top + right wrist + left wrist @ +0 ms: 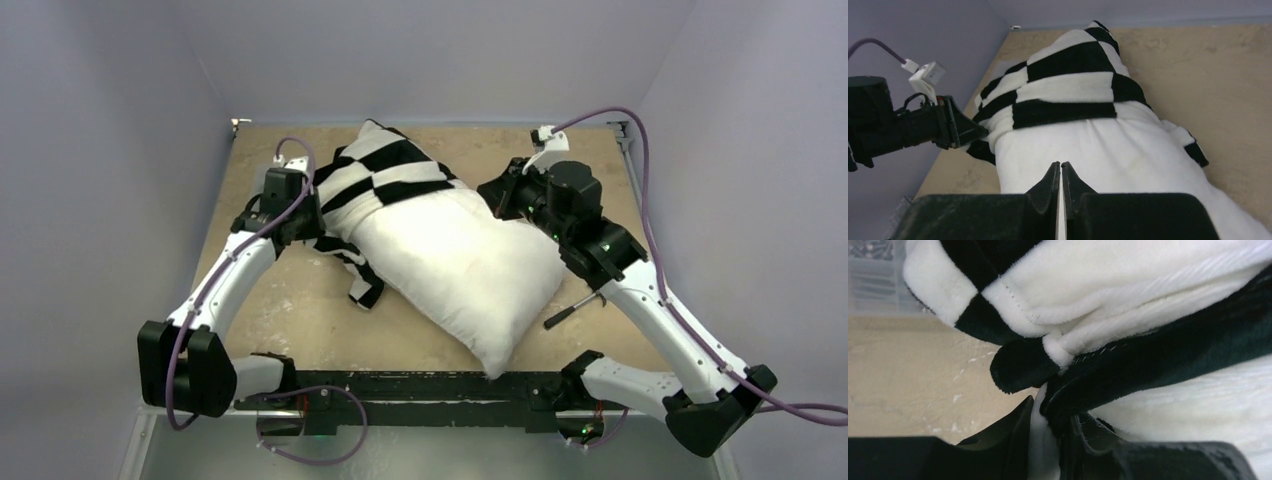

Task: Remove the pillowcase from the pillow

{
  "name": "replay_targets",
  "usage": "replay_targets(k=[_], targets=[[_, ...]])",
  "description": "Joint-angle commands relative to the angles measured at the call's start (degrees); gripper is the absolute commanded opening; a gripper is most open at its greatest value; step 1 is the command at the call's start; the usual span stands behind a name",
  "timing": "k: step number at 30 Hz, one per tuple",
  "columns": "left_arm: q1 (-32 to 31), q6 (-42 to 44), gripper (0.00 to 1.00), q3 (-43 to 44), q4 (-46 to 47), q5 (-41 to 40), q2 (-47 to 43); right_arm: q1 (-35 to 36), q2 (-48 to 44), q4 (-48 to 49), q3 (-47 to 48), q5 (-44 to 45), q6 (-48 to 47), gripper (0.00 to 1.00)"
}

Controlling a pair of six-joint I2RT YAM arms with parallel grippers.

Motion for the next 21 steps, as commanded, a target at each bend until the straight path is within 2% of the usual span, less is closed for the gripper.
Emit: replay_targets(k=[1,2,3,5,6,9,10,12,15,17,21], targets=[[1.6,0.0,0.30,0.5,-1.7,0.1,-7.5,-0.4,0.7,4.5,-0.1,-7.6,-5.3,0.07],[1.6,-0.5,0.33,1.4,-2.8,0.5,-8.1,-0.4,1.0,3.5,0.2,-8.6,-5.1,0.09],[1.5,-0.9,0.36,2.4,-3.9,1.0,-8.6,-0.4,1.1,3.0,0.4,-7.9,-4.1,0.16],[1.6,-1.8,0.43,4.7,-6.0,2.7,-9.1,-0.4,1.6,2.3,1.7,-4.6,-3.6,0.45],[1.6,-2.1,0.47,5.7,-6.8,4.6,-9.3,-0.4,2.3,1.7,2.4,-3.4,-3.3,0.54],[1.6,-2.8,0.61,8.1,-7.6,6.9,-9.7,-0.4,5.0,1.3,2.7,0.6,-2.2,0.73],[1.6,-3.9,0.68,8.8,-7.5,6.3,-9.8,-0.5,6.0,1.4,2.5,1.7,-1.6,0.78],[1.6,-4.9,0.76,10.4,-6.5,7.3,-9.4,-0.6,8.4,1.2,2.2,4.9,0.0,0.84],[1.6,-5.0,0.78,14.4,-5.5,13.2,-6.7,-1.7,11.1,0.8,2.1,10.2,2.0,0.91],[1.6,-4.0,0.78,16.6,-5.0,16.0,-4.5,-2.7,12.2,2.7,0.6,9.6,1.1,0.93],[1.6,-0.8,0.77,21.3,-5.5,15.6,0.0,-3.7,15.7,4.3,-1.0,5.8,0.9,0.99]])
